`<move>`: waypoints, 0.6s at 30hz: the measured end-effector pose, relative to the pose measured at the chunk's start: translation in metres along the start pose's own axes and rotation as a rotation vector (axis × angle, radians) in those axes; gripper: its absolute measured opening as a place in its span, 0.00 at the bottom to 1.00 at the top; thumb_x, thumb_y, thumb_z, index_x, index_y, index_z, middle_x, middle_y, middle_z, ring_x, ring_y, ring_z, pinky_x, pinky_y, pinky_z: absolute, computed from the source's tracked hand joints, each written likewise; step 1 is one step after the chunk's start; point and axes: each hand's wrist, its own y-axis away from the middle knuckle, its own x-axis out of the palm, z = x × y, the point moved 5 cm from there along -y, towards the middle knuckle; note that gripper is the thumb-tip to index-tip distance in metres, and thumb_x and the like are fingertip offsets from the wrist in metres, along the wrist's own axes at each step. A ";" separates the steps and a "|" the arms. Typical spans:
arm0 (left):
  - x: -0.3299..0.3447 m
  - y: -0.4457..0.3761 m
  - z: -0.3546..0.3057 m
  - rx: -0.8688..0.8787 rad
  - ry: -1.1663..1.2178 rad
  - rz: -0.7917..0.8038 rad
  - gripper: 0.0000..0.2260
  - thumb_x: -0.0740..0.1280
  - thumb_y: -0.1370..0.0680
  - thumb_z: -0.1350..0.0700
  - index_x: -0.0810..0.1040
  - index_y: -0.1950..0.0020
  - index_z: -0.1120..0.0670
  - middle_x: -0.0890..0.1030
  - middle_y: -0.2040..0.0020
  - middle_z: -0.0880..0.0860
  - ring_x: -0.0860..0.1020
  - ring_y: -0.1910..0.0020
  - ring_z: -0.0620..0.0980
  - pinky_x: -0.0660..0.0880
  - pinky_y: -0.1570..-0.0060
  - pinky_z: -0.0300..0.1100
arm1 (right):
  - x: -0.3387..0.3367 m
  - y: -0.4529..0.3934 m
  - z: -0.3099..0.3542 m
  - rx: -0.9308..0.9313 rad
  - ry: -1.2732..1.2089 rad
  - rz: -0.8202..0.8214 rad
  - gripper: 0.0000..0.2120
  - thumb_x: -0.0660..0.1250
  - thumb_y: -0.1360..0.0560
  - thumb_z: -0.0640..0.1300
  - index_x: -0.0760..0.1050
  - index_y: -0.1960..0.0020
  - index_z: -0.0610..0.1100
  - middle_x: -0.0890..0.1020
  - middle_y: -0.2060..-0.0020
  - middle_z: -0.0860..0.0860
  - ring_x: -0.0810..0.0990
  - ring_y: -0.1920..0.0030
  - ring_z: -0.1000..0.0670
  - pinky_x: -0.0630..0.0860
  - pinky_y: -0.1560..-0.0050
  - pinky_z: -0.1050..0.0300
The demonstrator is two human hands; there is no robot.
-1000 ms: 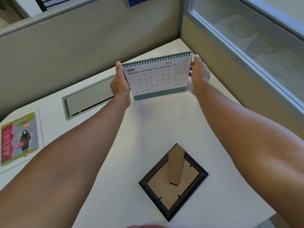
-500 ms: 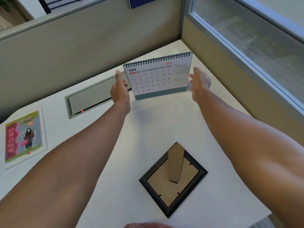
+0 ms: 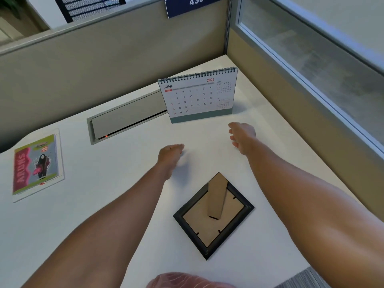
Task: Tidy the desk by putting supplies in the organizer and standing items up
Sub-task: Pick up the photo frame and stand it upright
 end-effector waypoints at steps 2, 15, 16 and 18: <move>0.000 0.006 0.010 0.022 -0.042 0.018 0.05 0.69 0.22 0.50 0.79 0.54 0.50 0.80 0.54 0.49 0.75 0.57 0.47 0.69 0.52 0.40 | -0.001 0.006 -0.012 0.011 0.048 0.015 0.05 0.65 0.26 0.45 0.74 0.54 0.43 0.77 0.59 0.46 0.73 0.60 0.47 0.70 0.60 0.55; -0.005 0.047 0.053 0.136 -0.409 0.210 0.17 0.75 0.26 0.54 0.76 0.39 0.52 0.78 0.41 0.50 0.76 0.43 0.48 0.70 0.47 0.41 | -0.003 0.055 -0.065 -0.075 0.319 0.092 0.06 0.65 0.25 0.43 0.72 0.56 0.40 0.74 0.58 0.42 0.73 0.59 0.46 0.69 0.57 0.55; -0.006 0.050 0.056 0.153 -0.446 0.218 0.18 0.75 0.26 0.55 0.76 0.39 0.52 0.78 0.40 0.50 0.77 0.43 0.49 0.71 0.47 0.41 | -0.005 0.060 -0.069 -0.085 0.362 0.086 0.08 0.65 0.24 0.43 0.75 0.53 0.38 0.75 0.56 0.40 0.76 0.56 0.44 0.73 0.53 0.54; -0.008 0.053 0.064 0.190 -0.531 0.211 0.19 0.76 0.27 0.55 0.76 0.38 0.52 0.78 0.40 0.50 0.77 0.43 0.49 0.73 0.45 0.42 | -0.009 0.070 -0.078 -0.111 0.425 0.070 0.10 0.64 0.23 0.44 0.77 0.54 0.36 0.77 0.57 0.40 0.78 0.56 0.45 0.75 0.51 0.53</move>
